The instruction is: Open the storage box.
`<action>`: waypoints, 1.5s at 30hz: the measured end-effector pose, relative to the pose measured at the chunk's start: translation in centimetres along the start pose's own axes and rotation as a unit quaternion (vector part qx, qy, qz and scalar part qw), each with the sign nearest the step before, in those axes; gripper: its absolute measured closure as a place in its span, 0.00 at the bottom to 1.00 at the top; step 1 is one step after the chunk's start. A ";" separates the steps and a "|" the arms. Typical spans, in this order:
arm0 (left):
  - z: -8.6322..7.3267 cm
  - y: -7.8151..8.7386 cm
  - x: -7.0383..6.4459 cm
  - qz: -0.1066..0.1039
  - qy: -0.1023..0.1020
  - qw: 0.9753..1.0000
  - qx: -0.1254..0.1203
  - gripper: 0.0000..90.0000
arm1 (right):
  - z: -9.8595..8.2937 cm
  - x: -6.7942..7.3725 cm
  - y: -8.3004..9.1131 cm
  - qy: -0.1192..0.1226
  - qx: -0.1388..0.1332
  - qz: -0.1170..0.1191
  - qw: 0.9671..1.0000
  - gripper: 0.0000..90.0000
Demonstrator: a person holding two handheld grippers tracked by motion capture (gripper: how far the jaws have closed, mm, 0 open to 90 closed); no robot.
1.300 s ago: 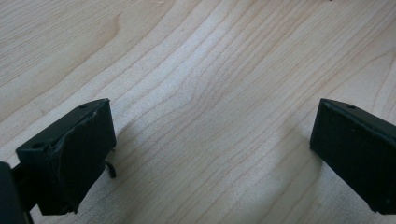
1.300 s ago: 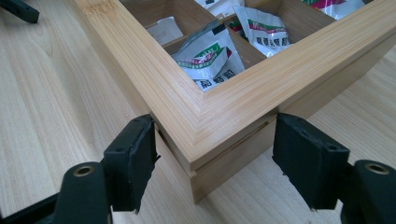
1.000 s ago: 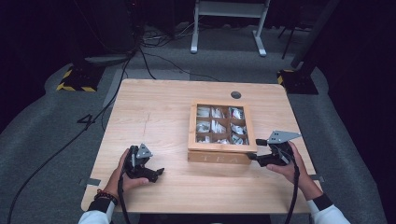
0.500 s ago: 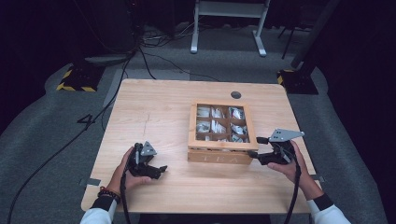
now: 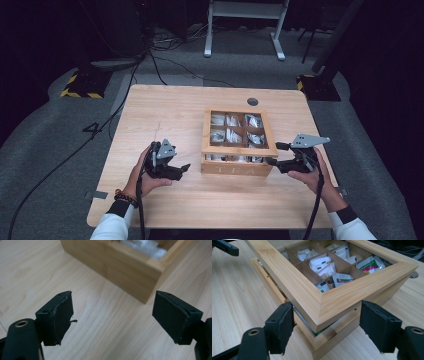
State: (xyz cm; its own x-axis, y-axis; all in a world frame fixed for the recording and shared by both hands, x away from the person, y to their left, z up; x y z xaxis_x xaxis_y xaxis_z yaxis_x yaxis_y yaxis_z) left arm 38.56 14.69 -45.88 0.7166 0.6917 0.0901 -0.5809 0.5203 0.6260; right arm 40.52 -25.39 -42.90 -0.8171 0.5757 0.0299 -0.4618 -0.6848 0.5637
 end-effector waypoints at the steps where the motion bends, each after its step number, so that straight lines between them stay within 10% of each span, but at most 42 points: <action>1: 0.6 0.0 0.0 0.001 -0.003 1.000 -0.008 0.20 | 0.1 0.0 0.0 -0.001 -0.001 0.000 1.000 0.31; 12: 4.9 -2.0 -1.4 -0.008 -0.039 0.999 -0.033 0.21 | 0.7 -0.1 0.4 -0.006 -0.007 -0.001 1.000 0.31; 45: 8.9 -2.8 -2.0 0.000 -0.098 0.993 -0.059 0.25 | 1.7 -0.4 1.1 -0.020 -0.045 -0.013 0.999 0.36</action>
Point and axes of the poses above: each handheld gripper's, and its own axes: y roughly backward along the jaws, z roughly out of its top, x roughly to its left, the point moved 3 cm from there along -y, roughly forward along the jaws, and after that the axes turned 3 degrees about z, right-handed, at the moved point
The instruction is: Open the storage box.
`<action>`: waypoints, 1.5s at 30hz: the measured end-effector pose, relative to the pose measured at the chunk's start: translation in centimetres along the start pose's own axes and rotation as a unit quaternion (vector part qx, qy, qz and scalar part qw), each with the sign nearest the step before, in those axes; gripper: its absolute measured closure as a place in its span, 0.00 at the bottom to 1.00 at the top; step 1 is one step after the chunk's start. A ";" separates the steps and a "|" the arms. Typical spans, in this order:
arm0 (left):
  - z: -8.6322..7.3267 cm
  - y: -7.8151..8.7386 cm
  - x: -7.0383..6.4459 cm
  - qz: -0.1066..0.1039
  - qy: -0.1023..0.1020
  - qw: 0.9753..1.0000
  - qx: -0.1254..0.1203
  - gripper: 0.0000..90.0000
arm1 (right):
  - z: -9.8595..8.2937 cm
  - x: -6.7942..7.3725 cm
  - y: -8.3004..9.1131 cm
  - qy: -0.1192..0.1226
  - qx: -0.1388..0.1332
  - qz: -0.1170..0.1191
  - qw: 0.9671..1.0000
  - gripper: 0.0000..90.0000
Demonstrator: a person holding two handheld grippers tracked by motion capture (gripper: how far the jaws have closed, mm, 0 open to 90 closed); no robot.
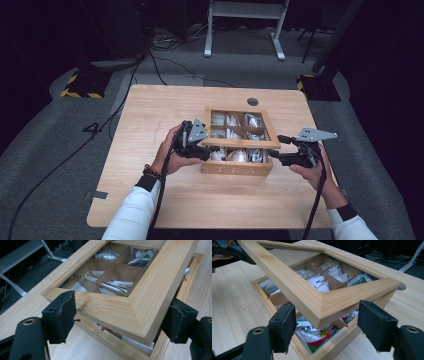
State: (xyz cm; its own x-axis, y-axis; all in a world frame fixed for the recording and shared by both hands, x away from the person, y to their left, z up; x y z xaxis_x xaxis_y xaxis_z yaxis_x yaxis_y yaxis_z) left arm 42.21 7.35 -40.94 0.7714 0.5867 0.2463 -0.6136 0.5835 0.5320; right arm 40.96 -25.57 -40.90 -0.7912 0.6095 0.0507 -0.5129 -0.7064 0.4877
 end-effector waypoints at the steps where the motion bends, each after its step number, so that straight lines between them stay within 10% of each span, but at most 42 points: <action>1: 0.1 0.1 0.0 0.003 -0.002 1.000 -0.004 0.26 | 0.0 0.0 0.1 0.000 -0.002 -0.002 1.000 0.37; 13: 1.7 0.9 0.9 0.009 0.013 0.998 -0.060 0.44 | -1.7 -1.7 1.9 -0.005 -0.002 -0.033 0.999 0.36; 45: 4.3 0.9 3.9 -0.015 0.047 0.995 -0.088 0.47 | -11.2 -3.6 1.7 -0.038 0.075 -0.040 0.996 0.35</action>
Point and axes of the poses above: each handheld gripper's, and its own axes: y roughly backward along the jaws, z roughly out of its top, x roughly to its left, the point moved 3 cm from there along -y, roughly forward along the jaws, and after that the axes turned 3 degrees about z, right-handed, at the moved point
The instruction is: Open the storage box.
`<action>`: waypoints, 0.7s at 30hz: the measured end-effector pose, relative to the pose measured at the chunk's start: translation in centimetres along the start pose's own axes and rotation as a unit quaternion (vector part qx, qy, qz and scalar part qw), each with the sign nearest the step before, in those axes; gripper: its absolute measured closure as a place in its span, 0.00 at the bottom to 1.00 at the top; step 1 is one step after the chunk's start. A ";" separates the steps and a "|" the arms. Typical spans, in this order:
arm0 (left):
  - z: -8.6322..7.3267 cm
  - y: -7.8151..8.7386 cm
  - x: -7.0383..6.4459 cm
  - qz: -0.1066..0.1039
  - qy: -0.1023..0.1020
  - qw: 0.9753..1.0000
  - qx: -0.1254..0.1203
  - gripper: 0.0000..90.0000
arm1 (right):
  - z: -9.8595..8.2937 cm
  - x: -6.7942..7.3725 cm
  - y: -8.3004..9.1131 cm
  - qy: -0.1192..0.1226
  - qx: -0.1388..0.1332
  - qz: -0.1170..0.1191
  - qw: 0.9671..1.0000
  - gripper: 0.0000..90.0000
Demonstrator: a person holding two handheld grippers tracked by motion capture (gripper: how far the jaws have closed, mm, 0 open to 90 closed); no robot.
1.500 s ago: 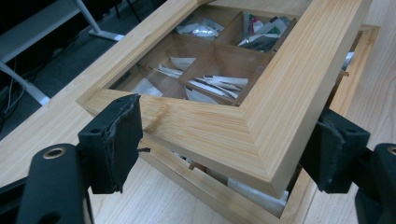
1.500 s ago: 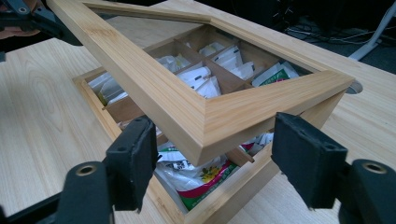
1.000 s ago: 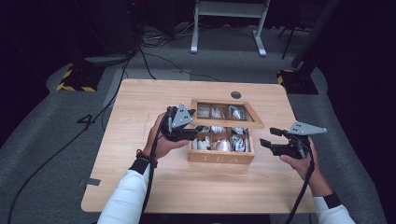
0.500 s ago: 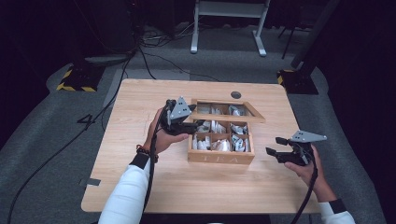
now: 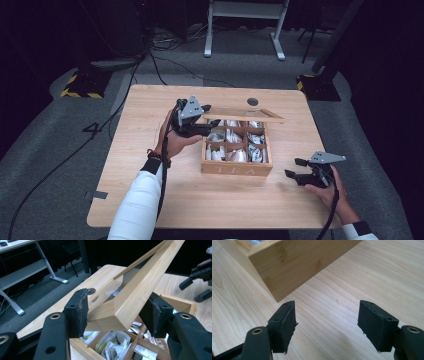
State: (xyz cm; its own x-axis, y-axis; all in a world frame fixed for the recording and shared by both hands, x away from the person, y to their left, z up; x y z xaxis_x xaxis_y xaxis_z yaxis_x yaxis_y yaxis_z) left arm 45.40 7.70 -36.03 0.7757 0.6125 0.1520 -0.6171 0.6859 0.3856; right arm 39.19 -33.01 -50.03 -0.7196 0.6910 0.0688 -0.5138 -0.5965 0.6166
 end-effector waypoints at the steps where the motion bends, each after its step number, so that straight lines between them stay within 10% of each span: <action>1: 0.0 0.0 0.0 0.000 0.000 1.000 0.000 0.47 | 0.0 0.0 0.0 0.000 0.000 0.000 1.000 0.35; 21: 1.9 -0.7 2.0 0.002 0.018 1.000 -0.017 0.49 | -1.0 -0.3 -1.1 -0.010 0.006 0.006 1.000 0.33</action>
Point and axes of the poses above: each handheld gripper's, and its own axes: y roughly backward along the jaws, z roughly out of its top, x roughly to its left, the point moved 3 cm from there along -y, roughly forward along the jaws, and after that the axes turned 3 degrees about z, right-handed, at the moved point
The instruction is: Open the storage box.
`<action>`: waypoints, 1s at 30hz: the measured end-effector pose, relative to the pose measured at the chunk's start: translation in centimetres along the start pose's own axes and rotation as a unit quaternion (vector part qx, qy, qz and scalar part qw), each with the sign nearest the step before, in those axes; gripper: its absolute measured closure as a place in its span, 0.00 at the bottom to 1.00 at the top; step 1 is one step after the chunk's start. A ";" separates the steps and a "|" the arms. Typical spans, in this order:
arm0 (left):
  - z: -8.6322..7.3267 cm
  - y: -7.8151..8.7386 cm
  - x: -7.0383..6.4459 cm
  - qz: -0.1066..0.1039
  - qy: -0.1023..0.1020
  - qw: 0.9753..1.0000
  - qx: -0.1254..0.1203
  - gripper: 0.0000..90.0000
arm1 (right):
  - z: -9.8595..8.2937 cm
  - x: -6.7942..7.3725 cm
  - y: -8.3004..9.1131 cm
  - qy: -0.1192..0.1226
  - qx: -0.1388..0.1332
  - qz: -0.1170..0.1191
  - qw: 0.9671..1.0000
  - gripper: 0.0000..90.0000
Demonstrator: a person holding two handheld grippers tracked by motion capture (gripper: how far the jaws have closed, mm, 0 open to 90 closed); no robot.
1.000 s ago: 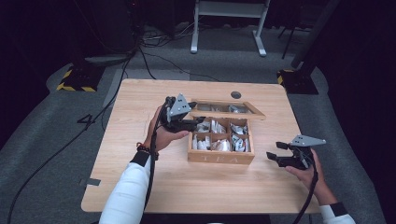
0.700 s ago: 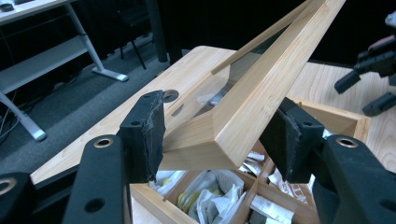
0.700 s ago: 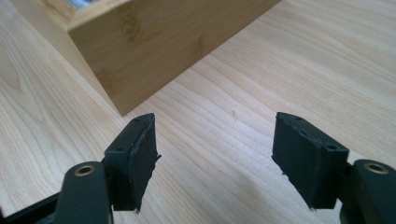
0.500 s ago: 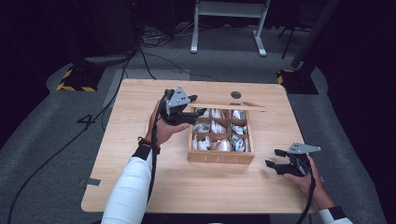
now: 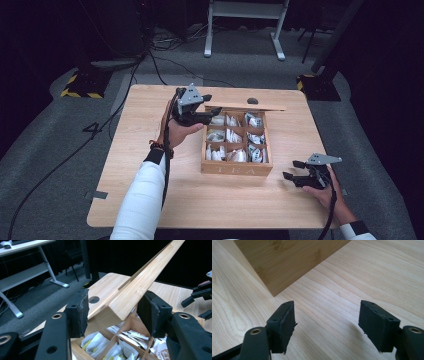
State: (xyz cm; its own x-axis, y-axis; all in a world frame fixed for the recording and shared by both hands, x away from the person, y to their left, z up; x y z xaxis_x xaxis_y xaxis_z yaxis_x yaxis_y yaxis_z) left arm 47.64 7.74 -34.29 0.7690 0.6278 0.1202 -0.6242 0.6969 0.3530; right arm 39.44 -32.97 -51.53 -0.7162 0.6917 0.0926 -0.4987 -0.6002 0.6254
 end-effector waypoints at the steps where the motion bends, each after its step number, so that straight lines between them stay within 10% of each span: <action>1: 0.1 0.0 0.1 0.000 0.001 1.000 0.000 0.49 | -0.1 0.0 -0.1 -0.002 0.001 -0.001 1.000 0.33; 30: 2.4 -1.9 3.1 0.021 0.032 0.999 -0.027 0.50 | -0.2 0.6 -1.2 0.028 0.025 -0.011 0.999 0.27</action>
State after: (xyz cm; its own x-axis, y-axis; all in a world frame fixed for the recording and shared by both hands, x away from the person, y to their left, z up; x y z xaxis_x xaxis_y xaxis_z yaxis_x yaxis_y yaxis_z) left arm 51.52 7.51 -32.42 0.7331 0.6763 0.0728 -0.6630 0.6865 0.2986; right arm 39.46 -31.92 -52.37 -0.7328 0.6795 0.0354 -0.4903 -0.5634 0.6649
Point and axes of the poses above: each handheld gripper's, and its own axes: y roughly backward along the jaws, z roughly out of its top, x roughly to its left, the point moved 3 cm from there along -y, roughly forward along the jaws, and after that the axes turned 3 degrees about z, right-handed, at the moved point
